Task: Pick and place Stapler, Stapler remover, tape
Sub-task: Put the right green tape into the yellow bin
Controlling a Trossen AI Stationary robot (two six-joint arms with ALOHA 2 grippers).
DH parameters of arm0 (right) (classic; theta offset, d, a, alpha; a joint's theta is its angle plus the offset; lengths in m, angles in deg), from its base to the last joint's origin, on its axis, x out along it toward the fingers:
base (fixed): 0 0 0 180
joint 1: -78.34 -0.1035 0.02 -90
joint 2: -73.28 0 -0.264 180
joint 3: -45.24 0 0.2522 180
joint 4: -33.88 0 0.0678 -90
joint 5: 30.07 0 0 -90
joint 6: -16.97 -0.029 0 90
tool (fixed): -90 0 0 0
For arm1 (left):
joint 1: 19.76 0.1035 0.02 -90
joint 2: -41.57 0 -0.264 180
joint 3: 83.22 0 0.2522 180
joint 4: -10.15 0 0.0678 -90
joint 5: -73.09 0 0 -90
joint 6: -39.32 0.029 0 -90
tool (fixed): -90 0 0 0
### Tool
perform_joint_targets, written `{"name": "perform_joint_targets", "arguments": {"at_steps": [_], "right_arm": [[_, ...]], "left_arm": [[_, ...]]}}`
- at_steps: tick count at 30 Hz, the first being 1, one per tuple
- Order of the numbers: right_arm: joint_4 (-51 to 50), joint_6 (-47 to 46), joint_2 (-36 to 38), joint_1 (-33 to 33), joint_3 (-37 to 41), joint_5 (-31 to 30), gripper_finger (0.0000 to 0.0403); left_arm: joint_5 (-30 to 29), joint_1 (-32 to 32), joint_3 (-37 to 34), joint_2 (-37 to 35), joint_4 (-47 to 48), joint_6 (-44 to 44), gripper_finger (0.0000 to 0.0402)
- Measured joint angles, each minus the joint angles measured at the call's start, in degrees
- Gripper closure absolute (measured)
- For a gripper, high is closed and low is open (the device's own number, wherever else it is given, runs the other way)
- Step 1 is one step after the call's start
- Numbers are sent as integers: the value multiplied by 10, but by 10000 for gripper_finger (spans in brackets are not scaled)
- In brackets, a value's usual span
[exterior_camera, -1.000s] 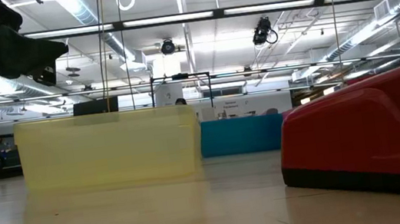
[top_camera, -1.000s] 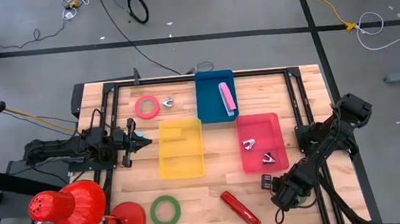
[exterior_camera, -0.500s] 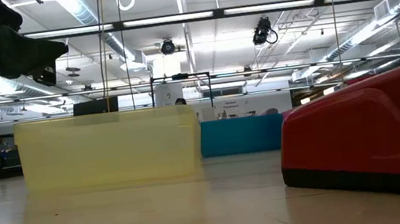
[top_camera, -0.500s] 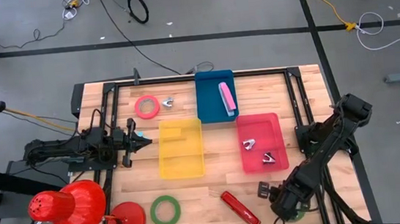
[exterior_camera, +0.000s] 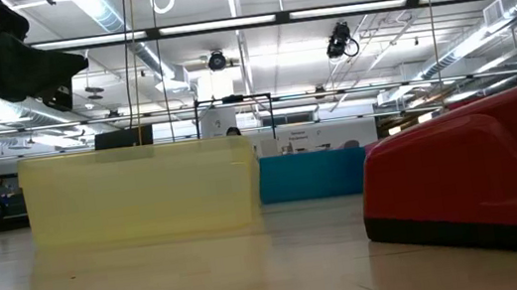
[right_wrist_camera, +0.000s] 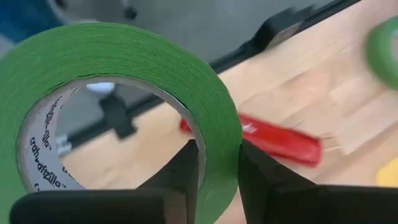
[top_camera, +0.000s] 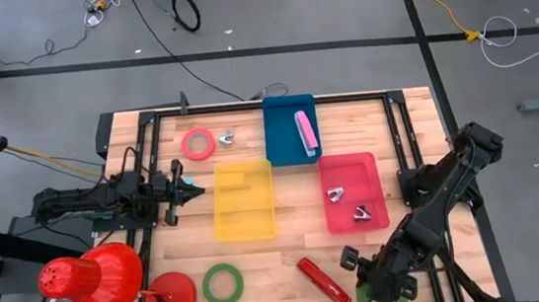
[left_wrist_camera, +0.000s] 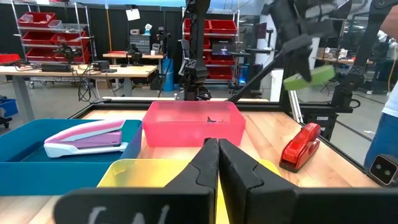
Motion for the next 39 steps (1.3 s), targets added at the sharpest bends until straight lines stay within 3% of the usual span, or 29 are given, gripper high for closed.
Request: {"name": "perform_joint_targets", "arguments": {"at_steps": [9, 23, 39], "right_arm": [[-14, -25, 0, 76, -103, 0, 320], [-25, -33, 0, 278, -232, 0, 320], [-4, -48, 1, 449, -258, -15, 321]], "left_arm": [[0, 0, 0, 0, 0, 0, 385], [0, 0, 0, 0, 0, 0, 385], [0, 0, 0, 0, 0, 0, 385]]}}
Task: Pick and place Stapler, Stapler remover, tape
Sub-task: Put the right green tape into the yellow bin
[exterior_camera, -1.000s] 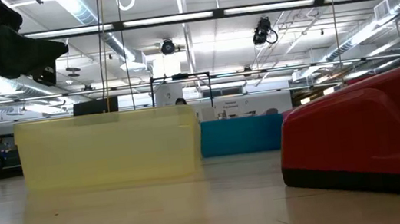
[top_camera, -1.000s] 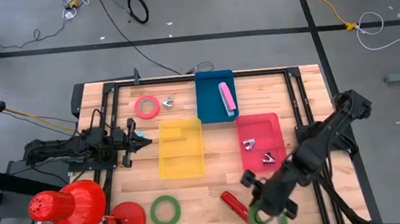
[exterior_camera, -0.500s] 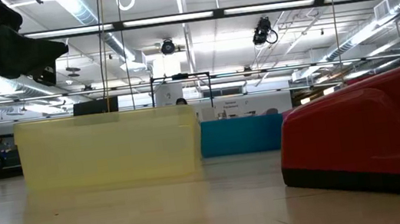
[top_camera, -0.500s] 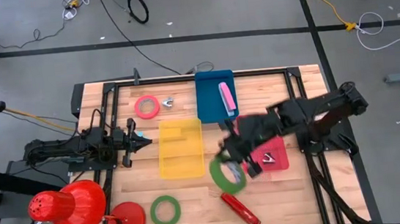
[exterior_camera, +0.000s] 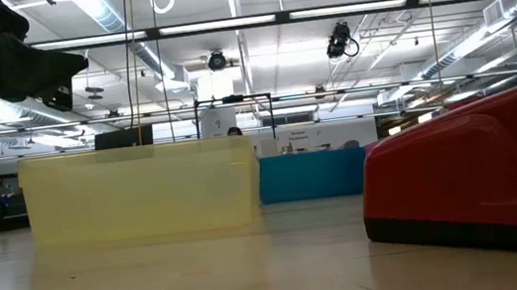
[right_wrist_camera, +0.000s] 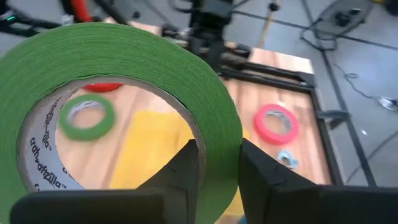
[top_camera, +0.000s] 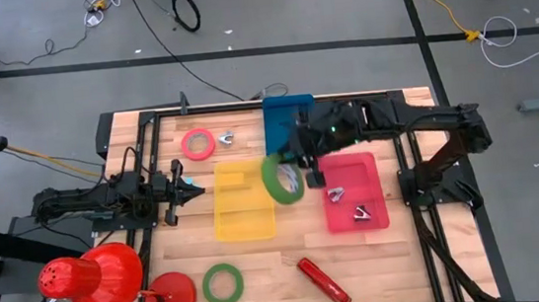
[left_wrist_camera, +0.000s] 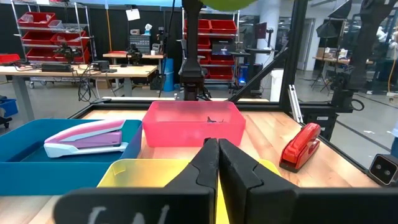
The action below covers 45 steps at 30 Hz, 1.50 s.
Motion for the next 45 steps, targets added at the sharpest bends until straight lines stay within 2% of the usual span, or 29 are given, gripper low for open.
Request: {"name": "perform_joint_targets", "arguments": {"at_steps": [10, 19, 30, 34, 45], "right_arm": [[37, -24, 0, 66, 0, 0, 321], [69, 14, 0, 76, 0, 1, 321], [74, -81, 0, 75, 0, 0, 321], [74, -84, 0, 75, 0, 0, 321], [84, -81, 0, 75, 0, 0, 321]], "left_arm": [[0, 0, 0, 0, 0, 0, 385], [0, 0, 0, 0, 0, 0, 385], [-1, 0, 0, 0, -7, -16, 385], [-3, 0, 0, 0, -33, -19, 385], [-13, 0, 0, 0, -182, -20, 385]]}}
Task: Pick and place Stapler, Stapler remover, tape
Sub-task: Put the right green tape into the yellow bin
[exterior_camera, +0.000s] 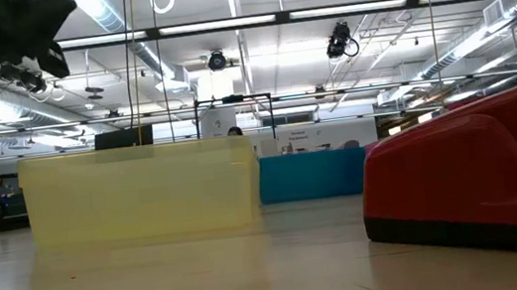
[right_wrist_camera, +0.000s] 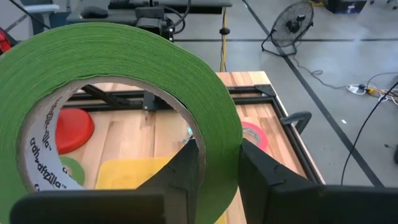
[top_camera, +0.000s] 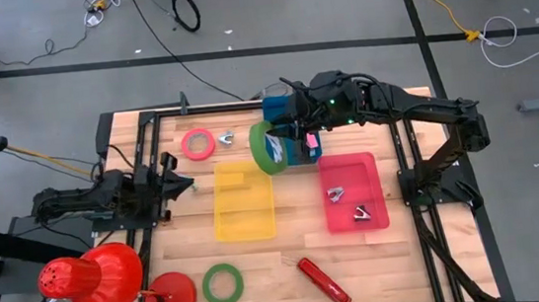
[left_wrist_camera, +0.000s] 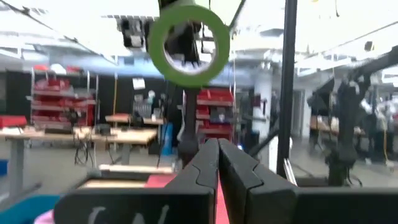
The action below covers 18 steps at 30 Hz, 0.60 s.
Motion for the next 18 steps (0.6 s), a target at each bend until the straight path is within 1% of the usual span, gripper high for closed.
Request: {"name": "perform_joint_targets", "arguments": {"at_steps": [7, 10, 14, 18], "right_arm": [[14, 0, 0, 0, 0, 0, 321], [14, 0, 0, 0, 0, 0, 321], [15, 0, 0, 0, 0, 0, 321], [17, 0, 0, 0, 0, 0, 321]], "left_arm": [[-39, 0, 0, 0, -55, 1, 385], [-43, 0, 4, 1, -48, 0, 385], [-52, 0, 31, 19, -52, 0, 385], [-67, 0, 61, 55, -49, 2, 385]]}}
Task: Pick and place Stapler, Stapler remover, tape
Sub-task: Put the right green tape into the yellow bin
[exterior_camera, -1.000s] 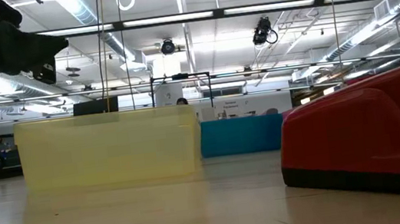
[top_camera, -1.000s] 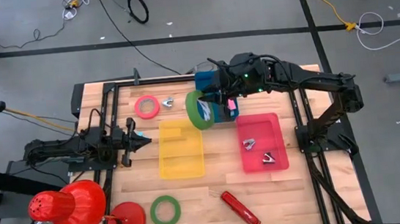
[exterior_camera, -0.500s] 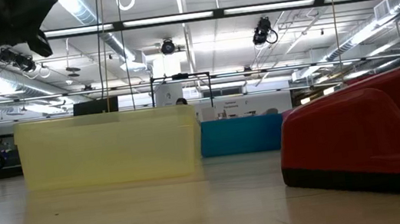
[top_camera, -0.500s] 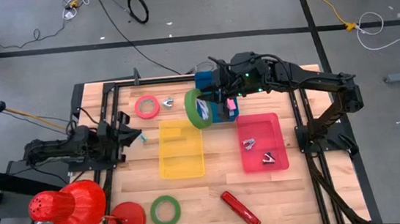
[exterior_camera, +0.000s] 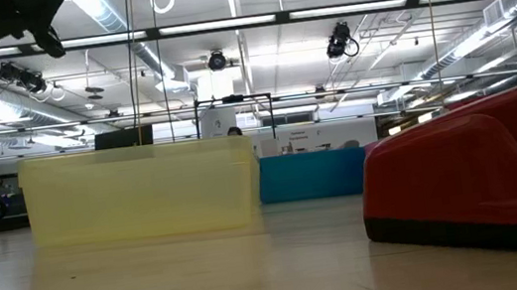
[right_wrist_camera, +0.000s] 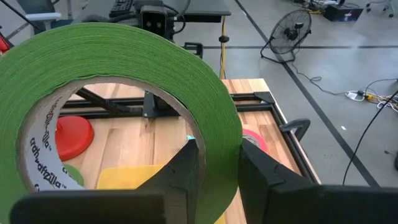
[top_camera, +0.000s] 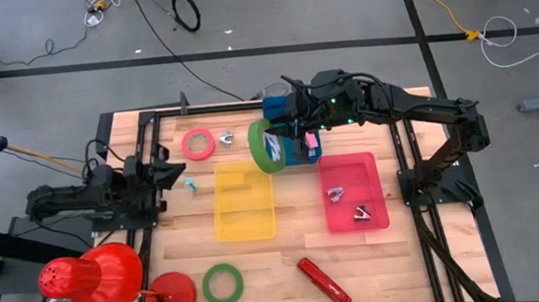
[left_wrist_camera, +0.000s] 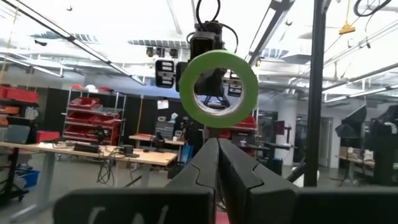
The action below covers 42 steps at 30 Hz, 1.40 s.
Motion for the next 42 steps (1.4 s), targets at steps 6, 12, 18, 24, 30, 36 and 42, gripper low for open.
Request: {"name": "perform_joint_targets", "arguments": {"at_steps": [6, 12, 18, 24, 30, 36, 42], "right_arm": [[5, 12, 0, 0, 0, 0, 321], [13, 13, 0, 1, 0, 0, 321], [18, 13, 0, 1, 0, 0, 321], [26, 13, 0, 1, 0, 0, 321], [28, 13, 0, 1, 0, 0, 321], [28, 13, 0, 1, 0, 0, 321], [30, 13, 0, 8, 0, 0, 321]], "left_arm": [[0, 0, 45, 70, -9, 6, 385], [0, 0, 88, 137, -23, 8, 385], [0, 0, 122, 207, -37, 3, 371], [-26, 12, 151, 266, -37, -55, 296], [-30, 31, 179, 315, -43, -121, 193], [-6, 40, 215, 364, -43, -132, 105], [40, 40, 266, 417, -43, -132, 67]]}}
